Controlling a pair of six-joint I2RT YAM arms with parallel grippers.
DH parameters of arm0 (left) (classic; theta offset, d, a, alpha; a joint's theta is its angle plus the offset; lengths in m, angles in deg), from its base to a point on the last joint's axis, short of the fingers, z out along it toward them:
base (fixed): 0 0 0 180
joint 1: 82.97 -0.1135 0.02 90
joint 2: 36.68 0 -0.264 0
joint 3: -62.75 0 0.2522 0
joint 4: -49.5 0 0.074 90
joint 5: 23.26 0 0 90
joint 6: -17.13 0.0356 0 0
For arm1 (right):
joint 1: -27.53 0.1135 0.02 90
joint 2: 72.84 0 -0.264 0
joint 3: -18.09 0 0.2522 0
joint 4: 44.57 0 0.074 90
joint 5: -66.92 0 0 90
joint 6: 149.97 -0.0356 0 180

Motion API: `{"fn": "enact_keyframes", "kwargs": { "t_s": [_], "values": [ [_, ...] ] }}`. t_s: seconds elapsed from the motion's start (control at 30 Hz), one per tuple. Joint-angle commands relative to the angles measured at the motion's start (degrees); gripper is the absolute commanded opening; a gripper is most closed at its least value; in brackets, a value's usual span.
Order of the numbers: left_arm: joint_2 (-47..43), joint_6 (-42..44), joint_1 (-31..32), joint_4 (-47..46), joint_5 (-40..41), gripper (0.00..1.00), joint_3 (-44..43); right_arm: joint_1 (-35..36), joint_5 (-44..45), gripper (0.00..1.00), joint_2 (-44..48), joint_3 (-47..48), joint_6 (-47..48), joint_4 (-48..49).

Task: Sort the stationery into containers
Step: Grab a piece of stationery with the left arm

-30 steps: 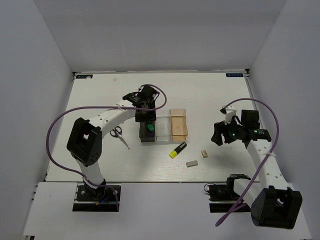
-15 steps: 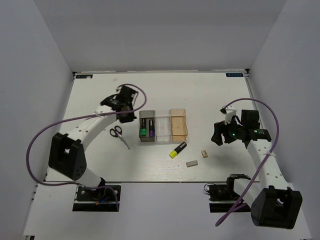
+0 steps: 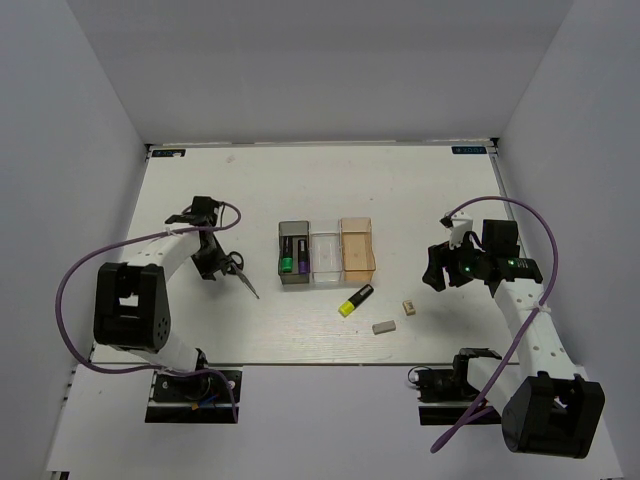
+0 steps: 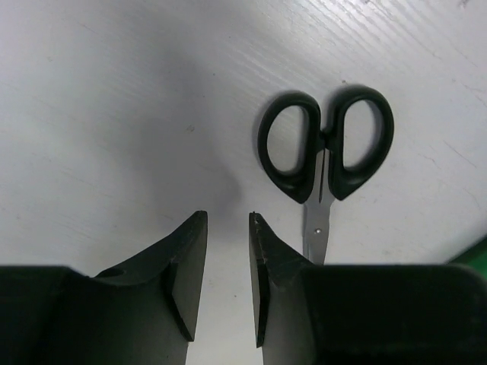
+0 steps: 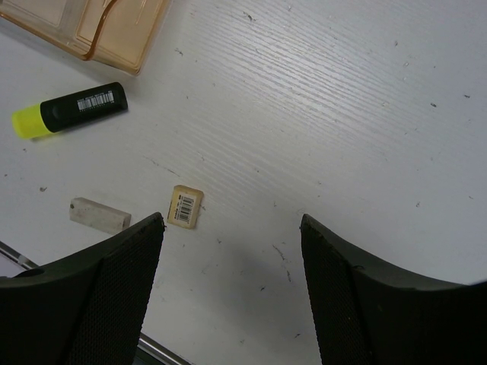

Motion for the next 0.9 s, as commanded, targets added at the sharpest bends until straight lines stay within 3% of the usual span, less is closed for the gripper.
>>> {"fn": "enact_keyframes", "kwargs": {
  "t_s": [0.0,0.5,0.87],
  "values": [
    [1.81,-0.27,-1.21,-2.61,-2.11,0.39,-1.07,0.09,-0.14,0.75,-0.13,-0.23,0.43,1.03],
    [3.92,-0.88,-2.09,-4.72,-3.87,0.39,-4.32,0.17,0.21,0.75,-1.18,-0.32,0.95,0.94],
    [10.25,-0.70,-2.62,-4.89,-2.55,0.39,-5.72,0.09,0.30,0.75,-1.01,-0.32,0.69,0.94]
  ]
}}
